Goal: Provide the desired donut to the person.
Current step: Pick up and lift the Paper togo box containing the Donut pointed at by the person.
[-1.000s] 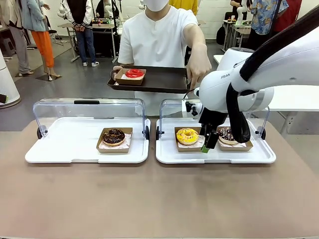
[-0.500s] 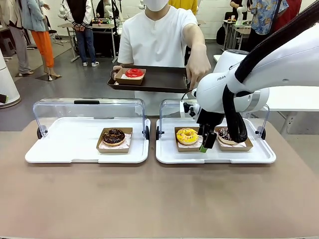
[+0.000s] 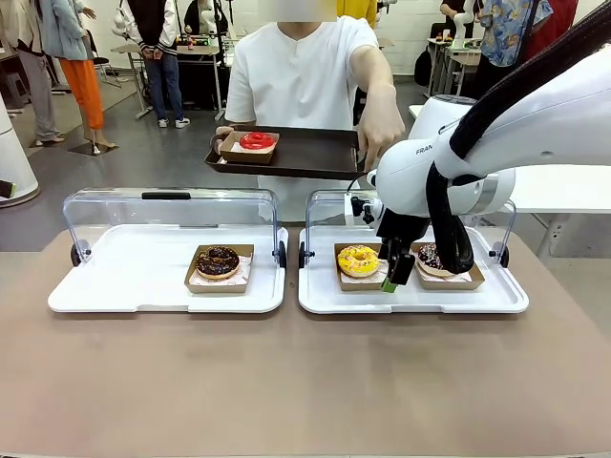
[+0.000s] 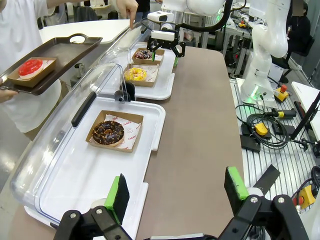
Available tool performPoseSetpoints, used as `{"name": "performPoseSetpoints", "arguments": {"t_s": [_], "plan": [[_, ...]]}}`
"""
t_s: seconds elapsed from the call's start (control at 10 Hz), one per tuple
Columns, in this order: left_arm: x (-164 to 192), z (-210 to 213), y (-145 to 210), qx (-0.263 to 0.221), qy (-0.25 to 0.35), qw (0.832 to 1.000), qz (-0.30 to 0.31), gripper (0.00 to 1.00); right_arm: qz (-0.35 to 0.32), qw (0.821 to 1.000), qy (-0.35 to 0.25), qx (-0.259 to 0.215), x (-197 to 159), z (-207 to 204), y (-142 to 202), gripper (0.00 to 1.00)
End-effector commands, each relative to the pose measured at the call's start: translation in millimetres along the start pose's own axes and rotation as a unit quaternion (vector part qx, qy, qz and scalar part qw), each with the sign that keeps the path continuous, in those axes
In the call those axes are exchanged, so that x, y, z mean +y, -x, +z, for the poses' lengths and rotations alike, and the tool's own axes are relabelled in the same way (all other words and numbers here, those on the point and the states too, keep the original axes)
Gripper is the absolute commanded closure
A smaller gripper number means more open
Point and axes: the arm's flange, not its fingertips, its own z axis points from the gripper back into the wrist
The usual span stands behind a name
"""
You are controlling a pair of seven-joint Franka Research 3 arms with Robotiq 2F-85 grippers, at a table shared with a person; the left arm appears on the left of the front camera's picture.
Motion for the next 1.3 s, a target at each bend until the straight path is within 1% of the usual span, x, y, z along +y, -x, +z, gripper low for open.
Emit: {"name": "performPoseSetpoints", "arguments": {"t_s": [0.0, 0.7, 1.2], "plan": [[-2, 0, -1, -0.008, -0.003, 1.0, -0.004, 0.0, 0.005, 1.0, -0.002, 0.011, -10, -10, 5, 0.0], [-2, 0, -1, -0.008, -0.003, 1.0, -0.004, 0.0, -0.008, 0.999, 0.009, 0.032, -34, -39, 6, 0.0], [-2, 0, -1, -0.008, -0.003, 1.0, -0.004, 0.0, -0.012, 0.999, -0.005, 0.037, -36, -45, 8, 0.0]]}}
